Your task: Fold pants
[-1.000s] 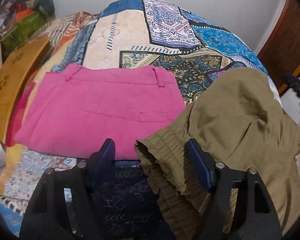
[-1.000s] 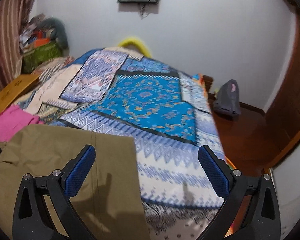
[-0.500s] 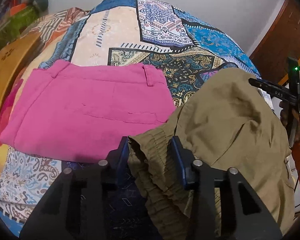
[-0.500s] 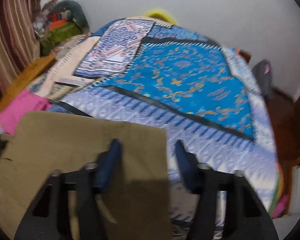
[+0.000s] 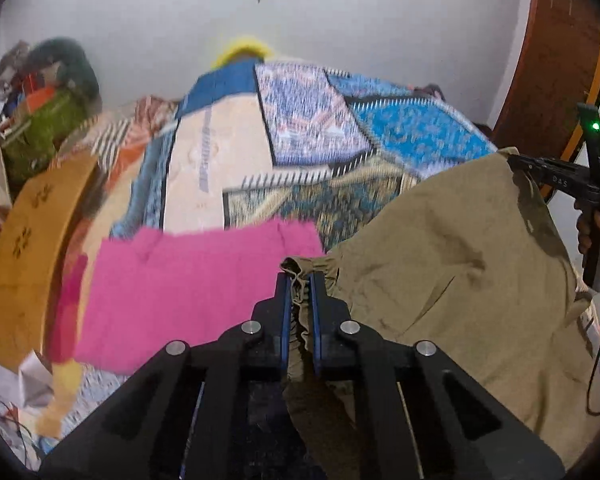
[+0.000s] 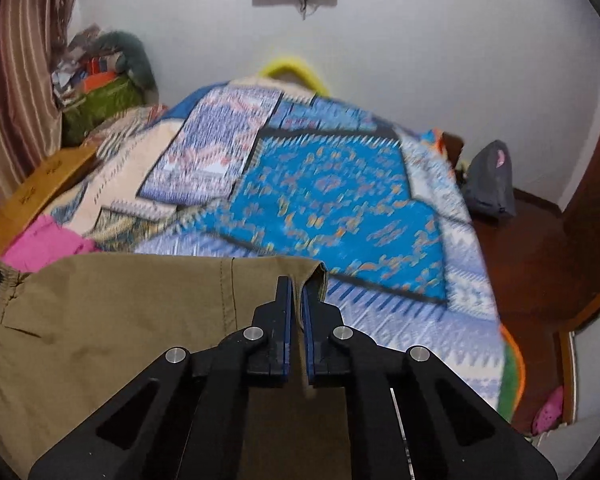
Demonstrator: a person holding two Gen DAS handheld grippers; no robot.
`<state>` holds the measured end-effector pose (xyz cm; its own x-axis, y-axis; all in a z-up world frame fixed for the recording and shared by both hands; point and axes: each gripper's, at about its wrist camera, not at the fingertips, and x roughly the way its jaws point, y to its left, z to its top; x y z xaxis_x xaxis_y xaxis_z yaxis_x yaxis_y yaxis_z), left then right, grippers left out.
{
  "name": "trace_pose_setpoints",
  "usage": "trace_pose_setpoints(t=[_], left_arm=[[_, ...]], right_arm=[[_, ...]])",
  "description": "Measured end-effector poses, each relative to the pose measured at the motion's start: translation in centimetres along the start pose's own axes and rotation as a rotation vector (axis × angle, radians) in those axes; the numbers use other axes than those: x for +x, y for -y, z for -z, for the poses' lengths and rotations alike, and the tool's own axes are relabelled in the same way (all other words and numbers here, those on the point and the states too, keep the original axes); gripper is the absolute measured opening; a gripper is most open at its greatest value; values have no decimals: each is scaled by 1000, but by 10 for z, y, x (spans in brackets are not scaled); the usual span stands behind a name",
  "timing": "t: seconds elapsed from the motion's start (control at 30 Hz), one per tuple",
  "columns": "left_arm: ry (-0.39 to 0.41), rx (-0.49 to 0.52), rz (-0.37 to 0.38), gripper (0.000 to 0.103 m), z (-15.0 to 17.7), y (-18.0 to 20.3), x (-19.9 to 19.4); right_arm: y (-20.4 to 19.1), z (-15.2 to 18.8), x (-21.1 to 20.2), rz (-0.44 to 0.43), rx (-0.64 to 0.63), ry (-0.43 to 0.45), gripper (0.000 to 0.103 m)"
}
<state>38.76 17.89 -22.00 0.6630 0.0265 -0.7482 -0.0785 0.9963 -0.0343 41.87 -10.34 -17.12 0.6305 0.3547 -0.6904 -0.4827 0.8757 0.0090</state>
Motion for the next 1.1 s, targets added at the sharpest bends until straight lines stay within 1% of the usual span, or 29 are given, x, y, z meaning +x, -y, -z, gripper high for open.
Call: trace_pose_setpoints(t=[0.1, 0.2, 0.37, 0.47, 0.63, 0.77, 0.87, 1.0, 1.1], left_arm=[[41, 11, -10, 8, -15, 6, -12], [67, 19, 5, 7, -23, 14, -31], [110, 48, 36, 7, -21, 26, -75], [123, 63, 44, 7, -17, 32, -100], [143, 77, 64, 6, -3, 41, -137], [167, 96, 85, 6, 13, 51, -167], [175, 117, 93, 6, 29, 58, -189], [173, 126, 110, 6, 48, 62, -208], [165, 154, 99, 6, 67, 68, -217]], right_arm=[[4, -10, -23, -8, 30, 47, 4], [5, -14, -50, -21, 39, 80, 4], [2, -8, -98, -32, 33, 116, 4], [2, -2, -129, -45, 49, 147, 4], [-2, 12, -171, -55, 63, 185, 4], [-8, 31, -202, -60, 74, 203, 4], [-9, 45, -216, -62, 85, 208, 4], [-10, 69, -235, -80, 117, 212, 4], [-12, 86, -243, -95, 147, 212, 4]])
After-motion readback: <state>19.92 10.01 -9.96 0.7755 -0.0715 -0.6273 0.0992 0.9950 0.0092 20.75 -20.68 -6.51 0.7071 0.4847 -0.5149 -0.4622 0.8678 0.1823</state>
